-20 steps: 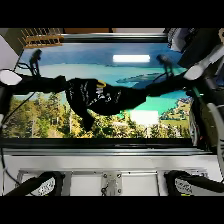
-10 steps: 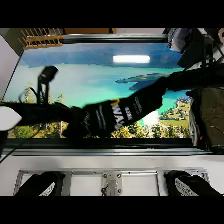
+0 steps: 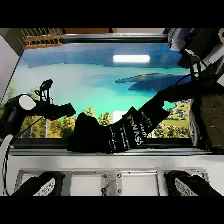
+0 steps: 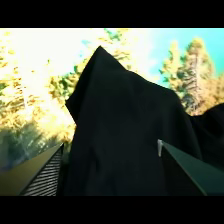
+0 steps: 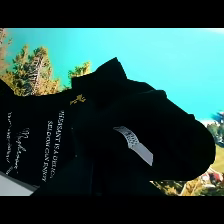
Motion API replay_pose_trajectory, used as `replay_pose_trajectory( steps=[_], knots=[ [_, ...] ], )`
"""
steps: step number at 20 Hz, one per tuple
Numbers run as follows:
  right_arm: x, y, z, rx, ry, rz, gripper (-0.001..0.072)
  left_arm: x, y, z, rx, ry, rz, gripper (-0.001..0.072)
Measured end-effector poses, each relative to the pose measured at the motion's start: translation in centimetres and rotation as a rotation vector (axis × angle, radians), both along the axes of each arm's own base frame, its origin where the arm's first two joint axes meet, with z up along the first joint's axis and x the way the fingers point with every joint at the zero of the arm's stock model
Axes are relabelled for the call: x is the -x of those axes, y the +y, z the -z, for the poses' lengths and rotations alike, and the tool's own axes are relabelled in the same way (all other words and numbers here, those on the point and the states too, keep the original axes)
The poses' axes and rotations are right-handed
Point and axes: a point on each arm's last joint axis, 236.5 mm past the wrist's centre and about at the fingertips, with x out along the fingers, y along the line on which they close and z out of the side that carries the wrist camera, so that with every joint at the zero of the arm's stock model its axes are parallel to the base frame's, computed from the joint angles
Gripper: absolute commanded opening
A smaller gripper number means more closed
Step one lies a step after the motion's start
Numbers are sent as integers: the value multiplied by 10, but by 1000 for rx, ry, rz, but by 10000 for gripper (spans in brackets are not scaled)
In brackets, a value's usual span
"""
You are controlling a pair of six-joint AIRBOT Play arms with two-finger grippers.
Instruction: Fold the clothes and pants, and hang the long-sleeved shirts on hangers.
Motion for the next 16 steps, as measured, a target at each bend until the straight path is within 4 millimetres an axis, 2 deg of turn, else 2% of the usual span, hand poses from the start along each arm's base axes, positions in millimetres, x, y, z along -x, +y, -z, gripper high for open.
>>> replay_pose_trajectory(
  steps=[4, 6, 8, 9, 10, 11, 12, 14, 16],
  knots=[
    [0, -1, 2, 3, 4, 1, 19, -15, -5, 54, 121, 93, 4, 612],
    [0, -1, 2, 3, 5, 1, 19, -17, -17, 72, 183, 126, 17, 612],
    [1, -1, 2, 3, 5, 1, 19, -18, -33, 81, 239, 139, 37, 611],
    [1, -1, 2, 3, 6, 1, 19, -17, -40, 84, 256, 145, 51, 587],
    [0, -1, 2, 3, 5, 1, 19, -17, -46, 86, 267, 147, 62, 318],
    [0, -1, 2, 3, 5, 1, 19, -17, -51, 87, 278, 150, 67, 98],
    [0, -1, 2, 3, 2, 2, 19, -17, -54, 87, 286, 154, 67, 5],
    [-4, -2, 1, 4, -15, 11, 19, -20, -55, 82, 298, 139, 62, 4],
    [-15, -10, -9, 26, -69, 34, 19, -37, -47, 53, 306, 62, 46, 4]
  ],
)
